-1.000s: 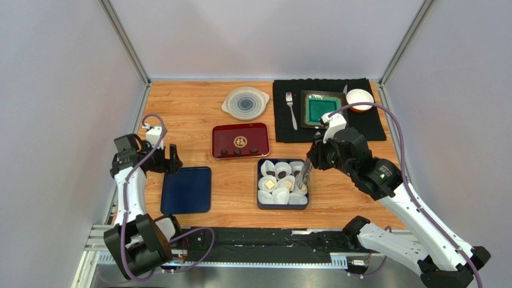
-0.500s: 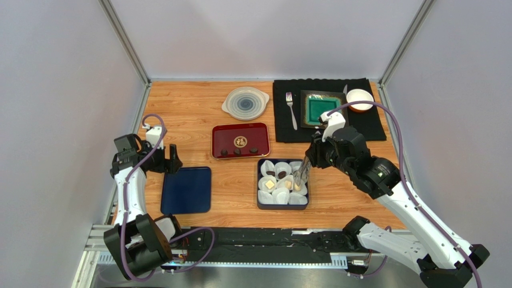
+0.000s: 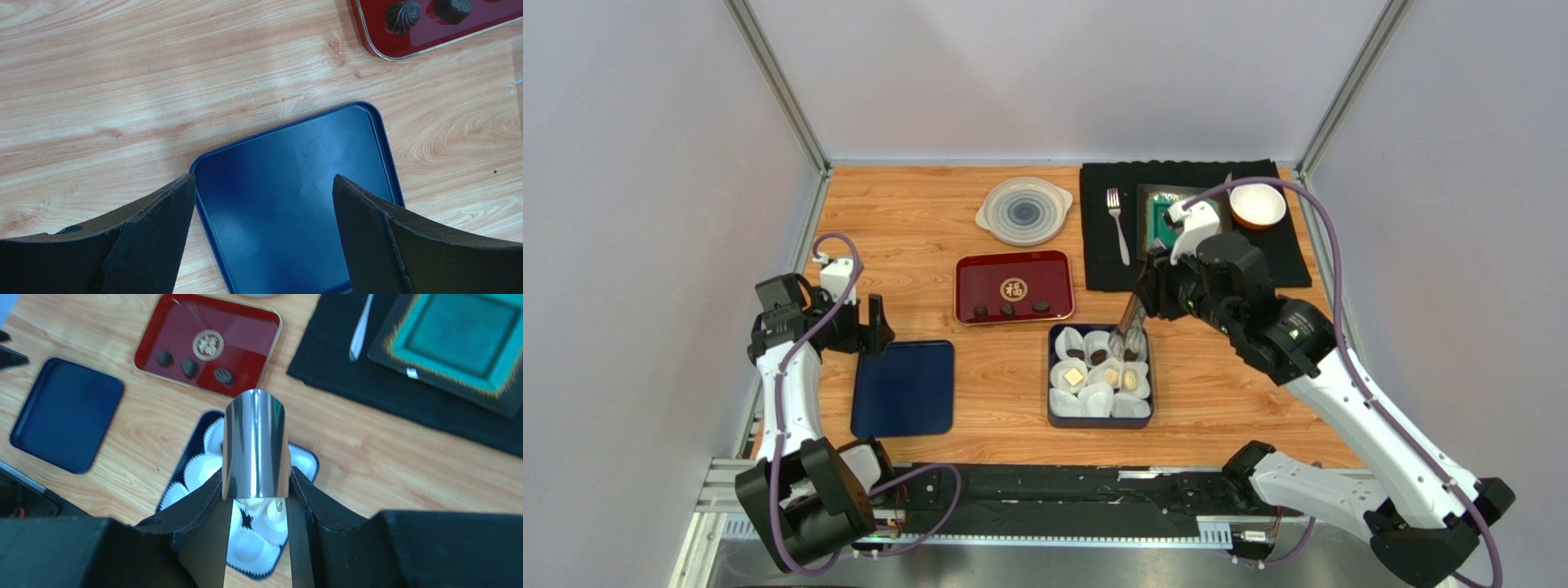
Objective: Pack the chocolate
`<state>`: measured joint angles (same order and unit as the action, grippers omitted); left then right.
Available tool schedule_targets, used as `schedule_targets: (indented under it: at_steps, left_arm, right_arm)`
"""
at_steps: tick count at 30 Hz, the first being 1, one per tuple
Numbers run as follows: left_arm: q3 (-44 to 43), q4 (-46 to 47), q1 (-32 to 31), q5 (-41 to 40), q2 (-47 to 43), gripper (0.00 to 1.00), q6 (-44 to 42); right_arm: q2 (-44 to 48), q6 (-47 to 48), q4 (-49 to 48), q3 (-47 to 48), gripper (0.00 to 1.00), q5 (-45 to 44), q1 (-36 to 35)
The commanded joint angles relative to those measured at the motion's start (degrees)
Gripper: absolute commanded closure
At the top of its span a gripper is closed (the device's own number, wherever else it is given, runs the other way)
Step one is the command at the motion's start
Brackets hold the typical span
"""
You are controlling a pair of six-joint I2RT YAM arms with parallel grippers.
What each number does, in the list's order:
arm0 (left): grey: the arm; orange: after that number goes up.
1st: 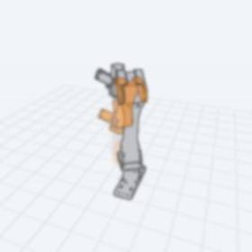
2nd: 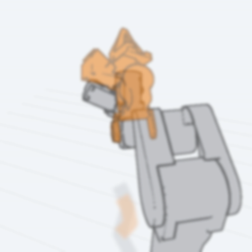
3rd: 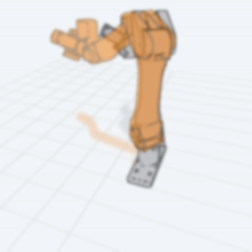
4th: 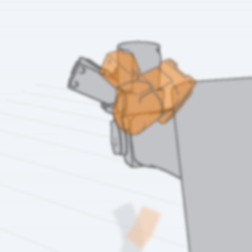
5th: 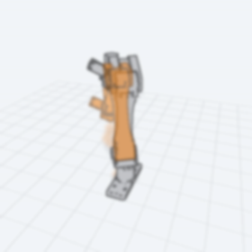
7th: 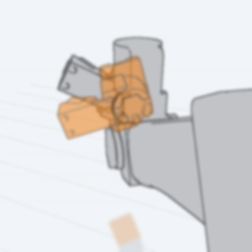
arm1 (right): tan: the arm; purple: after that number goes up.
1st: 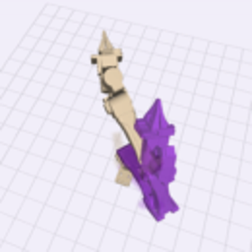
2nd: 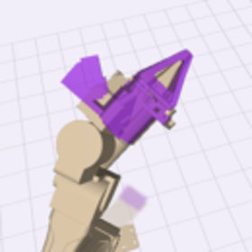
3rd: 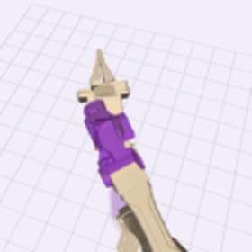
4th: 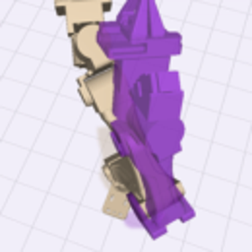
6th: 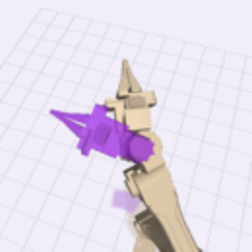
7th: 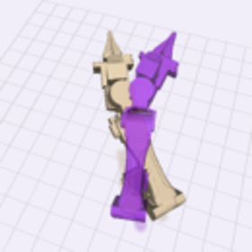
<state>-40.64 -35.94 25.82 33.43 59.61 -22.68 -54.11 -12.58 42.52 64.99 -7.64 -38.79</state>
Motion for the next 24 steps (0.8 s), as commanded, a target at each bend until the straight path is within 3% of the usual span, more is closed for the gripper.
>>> schedule_targets:
  at_steps: [1,24]
  left_arm:
    - [0.2,-0.1,0.6,1.1,-0.9,0.10,-0.7]
    - [0.6,0.7,0.6,1.5,-0.1,0.10,-0.4]
  right_arm:
    - [-5.0,2.2,-7.5,6.7,0.62,3.2,-0.4]
    - [-47.7,5.4,-21.5,37.1,0.62,6.7,-9.8]
